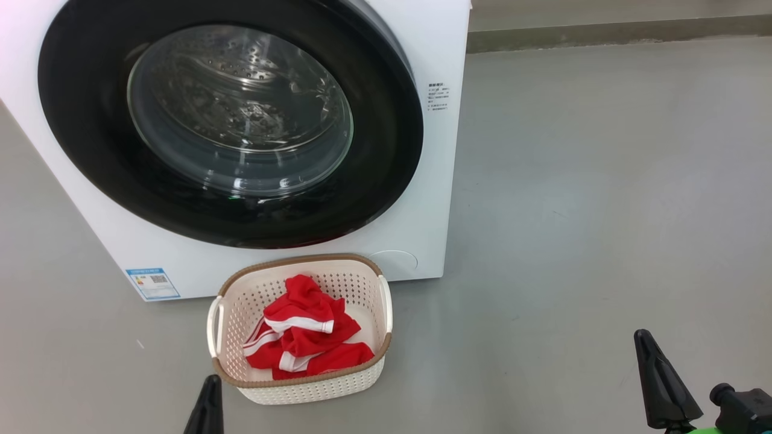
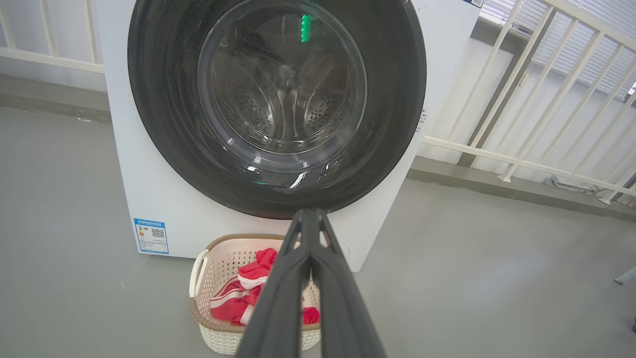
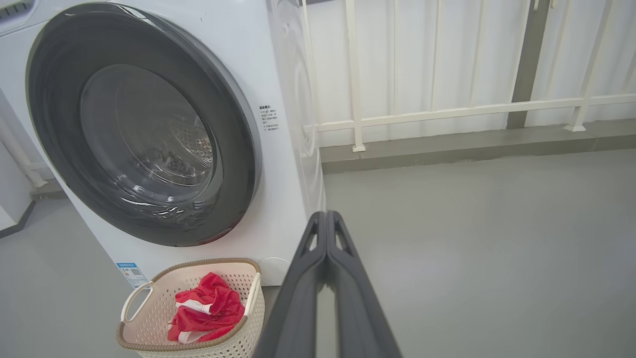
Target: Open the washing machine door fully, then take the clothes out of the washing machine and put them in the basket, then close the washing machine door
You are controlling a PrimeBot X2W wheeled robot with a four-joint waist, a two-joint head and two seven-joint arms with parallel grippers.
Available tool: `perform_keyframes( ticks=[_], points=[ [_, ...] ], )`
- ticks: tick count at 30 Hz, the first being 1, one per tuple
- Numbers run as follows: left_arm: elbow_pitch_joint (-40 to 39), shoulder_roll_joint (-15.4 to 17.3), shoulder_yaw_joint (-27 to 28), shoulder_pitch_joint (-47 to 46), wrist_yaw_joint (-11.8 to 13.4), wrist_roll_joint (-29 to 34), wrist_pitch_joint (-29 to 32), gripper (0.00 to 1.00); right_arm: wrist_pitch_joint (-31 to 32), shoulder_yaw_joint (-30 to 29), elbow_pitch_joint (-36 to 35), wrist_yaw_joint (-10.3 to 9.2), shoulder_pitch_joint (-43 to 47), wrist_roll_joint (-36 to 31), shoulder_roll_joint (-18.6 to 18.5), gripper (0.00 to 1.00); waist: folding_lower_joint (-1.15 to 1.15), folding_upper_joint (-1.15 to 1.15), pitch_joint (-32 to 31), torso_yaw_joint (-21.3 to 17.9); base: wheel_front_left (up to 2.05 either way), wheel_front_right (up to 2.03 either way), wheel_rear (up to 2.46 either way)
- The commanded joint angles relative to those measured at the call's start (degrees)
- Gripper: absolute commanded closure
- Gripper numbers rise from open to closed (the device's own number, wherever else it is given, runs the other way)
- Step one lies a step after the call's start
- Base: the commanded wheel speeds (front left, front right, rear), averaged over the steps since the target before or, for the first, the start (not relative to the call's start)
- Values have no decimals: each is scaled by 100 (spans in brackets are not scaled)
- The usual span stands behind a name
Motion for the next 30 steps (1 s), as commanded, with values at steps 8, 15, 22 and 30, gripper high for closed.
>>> perform_keyframes(
  ticks=[8,15,22,30],
  points=[
    [-14,84,76,-267,-104,-702,139,100,127,71,-28,-4,-347,747,-111,100,-1,0,16,17,0,0,0],
    [66,107,101,-352,-154,-1184,235,100,227,92,42,-6,-435,1251,-138,100,-1,0,29,31,0,0,0],
    [120,123,127,-420,-195,-1594,320,100,316,107,101,-7,-511,1681,-159,100,-1,0,41,42,0,0,0],
    [195,141,167,-509,-250,-2135,438,100,436,124,180,-8,-611,2248,-183,100,-1,0,56,58,0,0,0]
  ],
)
